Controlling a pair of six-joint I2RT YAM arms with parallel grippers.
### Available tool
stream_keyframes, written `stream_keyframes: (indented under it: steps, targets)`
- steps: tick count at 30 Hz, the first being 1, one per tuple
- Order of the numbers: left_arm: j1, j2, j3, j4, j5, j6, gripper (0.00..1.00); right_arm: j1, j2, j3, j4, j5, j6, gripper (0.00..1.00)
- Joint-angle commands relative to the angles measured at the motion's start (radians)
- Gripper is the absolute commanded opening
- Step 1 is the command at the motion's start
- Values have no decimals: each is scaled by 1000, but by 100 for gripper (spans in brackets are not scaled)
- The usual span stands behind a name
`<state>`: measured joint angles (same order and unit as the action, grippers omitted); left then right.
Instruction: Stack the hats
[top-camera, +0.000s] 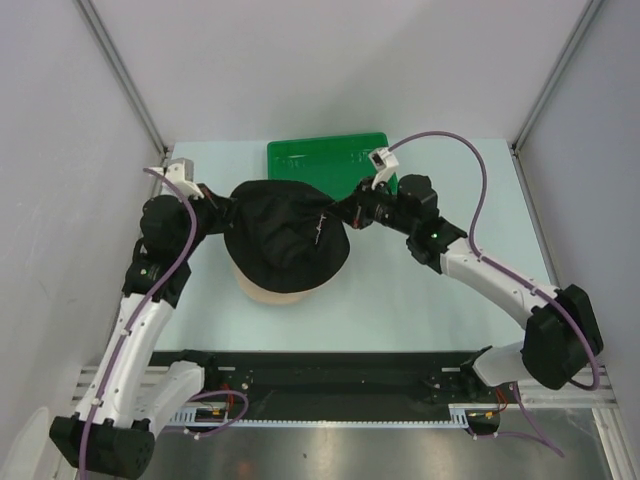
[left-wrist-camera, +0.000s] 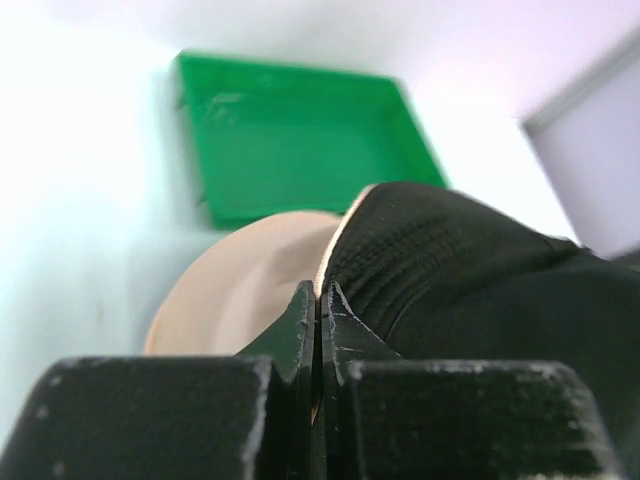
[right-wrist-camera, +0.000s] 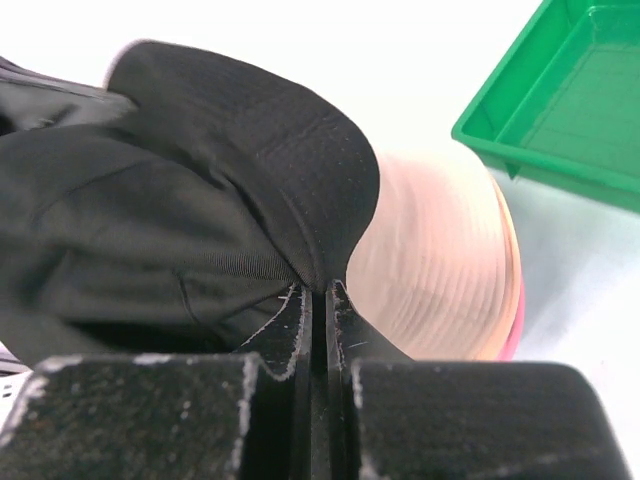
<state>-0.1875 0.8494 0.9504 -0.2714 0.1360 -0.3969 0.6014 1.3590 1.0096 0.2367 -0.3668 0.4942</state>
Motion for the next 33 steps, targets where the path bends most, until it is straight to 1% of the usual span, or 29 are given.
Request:
stream_keyframes:
  steps: [1,2,3,5,6,7,8,9,11,13,15,18,20,23,27,28,31,33]
  targets:
    - [103,48,-70,7,-128,-83,0,3,75,67,-31,55,-43,1]
    - [112,57,-94,23,-116,-101,0,3,95,72,-28,46,-43,5]
    - [120,75,-104,34,-110,-127,0,3,104,76,-31,40,-42,18]
    - [120,86,-120,63,-87,-151,0,3,97,75,-37,25,-36,39]
    - [120,88,-124,69,-79,-154,0,3,86,66,-42,26,-36,58]
    - [120,85,-130,77,-78,-152,0,3,71,55,-45,31,-36,66]
    - [120,80,-136,74,-81,-151,0,1,31,25,-50,37,-34,71]
    - [120,74,-139,72,-88,-148,0,0,11,9,-56,42,-31,80]
    - [122,48,-148,64,-96,-138,0,-5,-36,-41,-65,52,-7,87]
    - [122,19,-162,67,-93,-132,0,-5,-98,-78,-66,43,20,89]
    - [122,4,-170,61,-92,-132,0,-2,-150,-138,-40,22,81,90]
    - [122,-12,-180,57,-93,-128,0,20,-196,-221,35,-12,180,90]
    - [122,-21,-185,57,-90,-128,0,49,-199,-246,79,-24,231,90]
    - [122,-24,-188,58,-87,-126,0,95,-176,-258,113,-17,245,90]
    - [123,-29,-187,60,-88,-129,0,106,-117,-253,197,-72,300,90]
    - [122,-30,-191,61,-88,-129,0,107,-95,-255,248,-86,317,90]
    - [123,-36,-200,64,-85,-134,0,120,-63,-267,349,-136,380,84]
    - [122,-39,-203,69,-90,-135,0,133,-35,-272,384,-156,411,77]
